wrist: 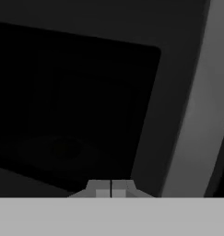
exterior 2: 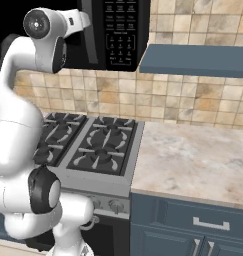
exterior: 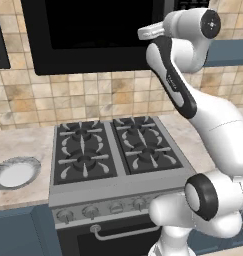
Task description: Pick the potato from the counter and place it in the microwave. Then turn on the microwave.
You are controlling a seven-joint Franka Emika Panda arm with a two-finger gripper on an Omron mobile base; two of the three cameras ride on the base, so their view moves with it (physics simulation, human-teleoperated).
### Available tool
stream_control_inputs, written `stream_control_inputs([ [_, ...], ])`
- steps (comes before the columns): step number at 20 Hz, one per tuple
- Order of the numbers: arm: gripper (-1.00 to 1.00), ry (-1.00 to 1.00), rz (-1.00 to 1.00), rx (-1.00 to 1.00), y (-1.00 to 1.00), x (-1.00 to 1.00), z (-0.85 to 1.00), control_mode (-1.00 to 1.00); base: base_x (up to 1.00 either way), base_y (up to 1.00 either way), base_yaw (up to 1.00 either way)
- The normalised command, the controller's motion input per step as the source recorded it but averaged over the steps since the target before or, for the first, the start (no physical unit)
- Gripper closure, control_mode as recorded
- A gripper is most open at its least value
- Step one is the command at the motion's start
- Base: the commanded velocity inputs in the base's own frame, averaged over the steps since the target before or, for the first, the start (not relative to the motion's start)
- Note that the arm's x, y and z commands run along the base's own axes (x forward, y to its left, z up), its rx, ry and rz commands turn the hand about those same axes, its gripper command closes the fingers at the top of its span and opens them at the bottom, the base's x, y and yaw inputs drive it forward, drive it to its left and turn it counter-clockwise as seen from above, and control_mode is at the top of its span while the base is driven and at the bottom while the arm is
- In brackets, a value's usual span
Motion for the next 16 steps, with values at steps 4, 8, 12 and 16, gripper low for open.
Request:
stream_control_inputs([
  [4,1.0,0.0,0.0,0.0,-0.03,-0.94,0.0,-1.0,0.0,0.0,0.0],
  [8,1.0,0.04,0.0,0.0,-0.36,-0.58,0.0,-1.0,0.0,0.0,0.0],
  [12,1.0,0.18,0.0,0.0,-0.65,-0.05,0.0,-1.0,0.0,0.0,0.0],
  [16,1.0,0.23,0.0,0.0,-0.58,0.0,-0.04,-1.0,0.0,0.0,0.0],
])
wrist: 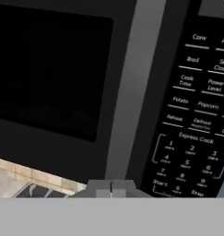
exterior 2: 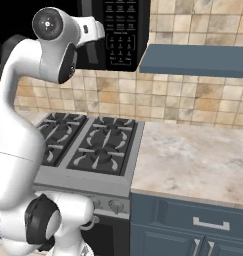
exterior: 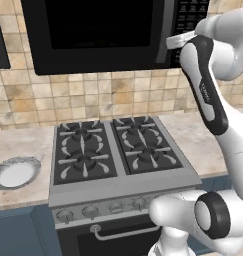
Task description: Pick the potato from the counter and place it in the microwave. Then turn on the microwave.
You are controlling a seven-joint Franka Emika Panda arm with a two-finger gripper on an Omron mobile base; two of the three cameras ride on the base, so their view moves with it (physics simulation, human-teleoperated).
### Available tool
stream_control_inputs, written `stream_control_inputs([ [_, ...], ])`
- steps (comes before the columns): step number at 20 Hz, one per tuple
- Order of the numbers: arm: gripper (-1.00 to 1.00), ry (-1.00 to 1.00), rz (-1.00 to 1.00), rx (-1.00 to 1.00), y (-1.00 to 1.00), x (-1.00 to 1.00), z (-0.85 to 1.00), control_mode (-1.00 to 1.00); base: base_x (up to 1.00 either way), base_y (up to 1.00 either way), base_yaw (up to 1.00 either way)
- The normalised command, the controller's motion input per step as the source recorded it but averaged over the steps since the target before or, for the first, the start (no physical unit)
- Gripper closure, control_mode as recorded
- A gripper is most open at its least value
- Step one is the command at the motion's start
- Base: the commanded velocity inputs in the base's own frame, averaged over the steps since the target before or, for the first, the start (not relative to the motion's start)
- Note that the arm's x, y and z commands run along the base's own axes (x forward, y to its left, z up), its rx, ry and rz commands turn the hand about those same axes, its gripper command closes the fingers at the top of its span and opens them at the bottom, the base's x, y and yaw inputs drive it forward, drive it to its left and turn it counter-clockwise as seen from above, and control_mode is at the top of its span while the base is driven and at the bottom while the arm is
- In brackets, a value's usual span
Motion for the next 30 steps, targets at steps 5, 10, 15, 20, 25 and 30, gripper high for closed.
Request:
stream_control_inputs([
  [5,1.0,0.22,0.0,0.0,-0.29,0.0,-0.11,-1.0,0.0,0.0,0.0],
  [10,1.0,0.23,0.0,0.0,-0.21,0.0,-0.26,-1.0,0.0,0.0,0.0],
  [15,1.0,0.22,0.0,0.06,-0.2,0.01,-0.33,-1.0,0.0,0.0,0.0],
  [20,1.0,0.14,0.0,0.08,-0.09,0.1,-0.32,-1.0,0.0,0.0,0.0],
  [25,1.0,0.07,0.0,0.1,-0.01,0.17,-0.21,-1.0,0.0,0.0,0.0],
  [30,1.0,0.04,0.0,0.09,0.0,0.26,-0.1,-1.0,0.0,0.0,0.0],
])
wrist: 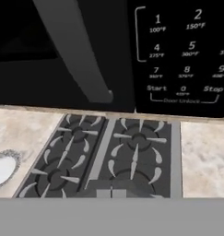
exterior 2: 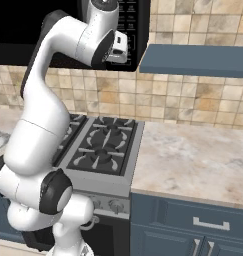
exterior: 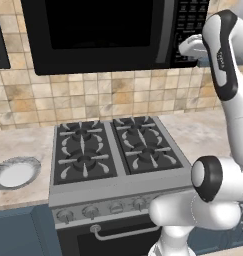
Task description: Pick the potato from the counter and place it in the microwave. Then turn on the microwave.
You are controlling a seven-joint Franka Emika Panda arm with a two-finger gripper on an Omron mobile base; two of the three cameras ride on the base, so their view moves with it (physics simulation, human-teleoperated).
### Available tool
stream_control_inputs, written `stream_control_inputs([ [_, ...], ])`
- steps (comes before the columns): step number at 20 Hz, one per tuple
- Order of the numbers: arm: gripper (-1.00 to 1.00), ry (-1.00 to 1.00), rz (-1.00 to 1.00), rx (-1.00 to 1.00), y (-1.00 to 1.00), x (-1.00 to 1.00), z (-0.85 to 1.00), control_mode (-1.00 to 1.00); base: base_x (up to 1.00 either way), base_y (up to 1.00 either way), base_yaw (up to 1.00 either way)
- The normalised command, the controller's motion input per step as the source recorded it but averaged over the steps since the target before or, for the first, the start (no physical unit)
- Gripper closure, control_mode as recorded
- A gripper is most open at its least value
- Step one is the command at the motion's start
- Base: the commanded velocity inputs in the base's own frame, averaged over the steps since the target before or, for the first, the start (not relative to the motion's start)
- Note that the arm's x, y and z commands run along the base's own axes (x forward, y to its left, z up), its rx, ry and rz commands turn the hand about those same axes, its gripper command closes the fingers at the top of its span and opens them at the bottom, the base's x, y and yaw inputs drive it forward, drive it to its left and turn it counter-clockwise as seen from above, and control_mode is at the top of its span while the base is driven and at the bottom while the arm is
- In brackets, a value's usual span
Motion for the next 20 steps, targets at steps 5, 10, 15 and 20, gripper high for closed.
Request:
stream_control_inputs([
  [5,1.0,0.02,0.0,0.09,0.0,0.22,-0.07,-1.0,0.0,0.0,0.0],
  [10,1.0,0.0,0.0,0.07,-0.03,0.21,-0.09,-1.0,0.0,0.0,0.0],
  [15,1.0,0.0,0.0,0.05,-0.05,0.3,-0.06,-1.0,0.0,0.0,0.0],
  [20,1.0,0.0,0.0,0.05,-0.03,0.38,-0.03,-1.0,0.0,0.0,0.0],
])
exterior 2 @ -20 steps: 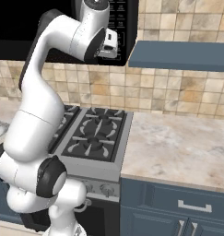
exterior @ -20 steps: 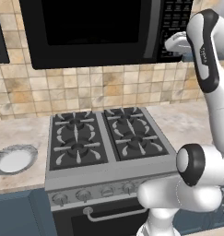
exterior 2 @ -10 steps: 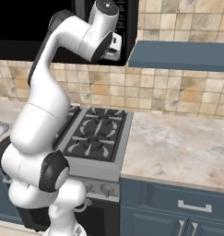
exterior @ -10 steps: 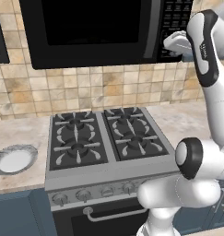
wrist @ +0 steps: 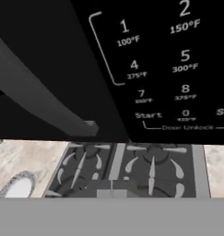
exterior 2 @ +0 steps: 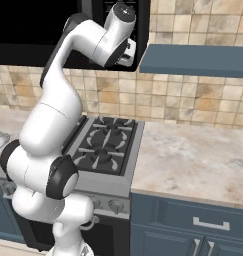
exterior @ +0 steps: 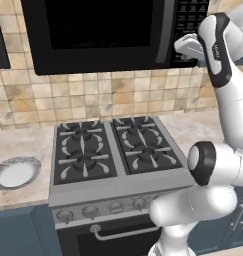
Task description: Pick the potato from the counter and place it in the microwave. Then turn on the microwave.
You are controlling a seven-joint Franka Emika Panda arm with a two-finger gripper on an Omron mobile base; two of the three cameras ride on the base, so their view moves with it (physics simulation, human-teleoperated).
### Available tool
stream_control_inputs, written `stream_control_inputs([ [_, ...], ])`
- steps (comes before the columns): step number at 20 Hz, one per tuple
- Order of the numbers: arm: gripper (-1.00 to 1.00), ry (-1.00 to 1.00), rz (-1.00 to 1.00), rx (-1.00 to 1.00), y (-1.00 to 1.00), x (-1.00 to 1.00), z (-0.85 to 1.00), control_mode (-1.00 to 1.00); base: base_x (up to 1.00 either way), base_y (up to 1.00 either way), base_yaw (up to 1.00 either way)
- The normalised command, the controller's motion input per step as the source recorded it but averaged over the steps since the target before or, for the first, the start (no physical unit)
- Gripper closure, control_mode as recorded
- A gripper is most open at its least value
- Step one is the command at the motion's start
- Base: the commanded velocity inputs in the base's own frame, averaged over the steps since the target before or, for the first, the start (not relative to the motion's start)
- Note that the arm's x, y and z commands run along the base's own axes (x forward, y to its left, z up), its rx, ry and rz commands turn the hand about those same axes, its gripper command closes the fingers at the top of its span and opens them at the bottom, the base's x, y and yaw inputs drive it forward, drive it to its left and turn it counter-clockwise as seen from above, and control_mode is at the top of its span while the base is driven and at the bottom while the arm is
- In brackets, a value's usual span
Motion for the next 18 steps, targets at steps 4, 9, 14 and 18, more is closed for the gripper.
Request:
stream_control_inputs([
  [4,1.0,0.0,-0.01,0.04,-0.06,0.29,-0.05,-1.0,0.0,0.0,0.0],
  [9,1.0,0.0,-0.02,0.04,-0.11,0.21,-0.02,-1.0,0.0,0.0,0.0],
  [14,1.0,0.0,-0.03,0.05,-0.05,0.25,-0.03,-1.0,0.0,0.0,0.0],
  [18,1.0,0.0,-0.04,0.05,-0.01,0.23,-0.09,-1.0,0.0,0.0,0.0],
])
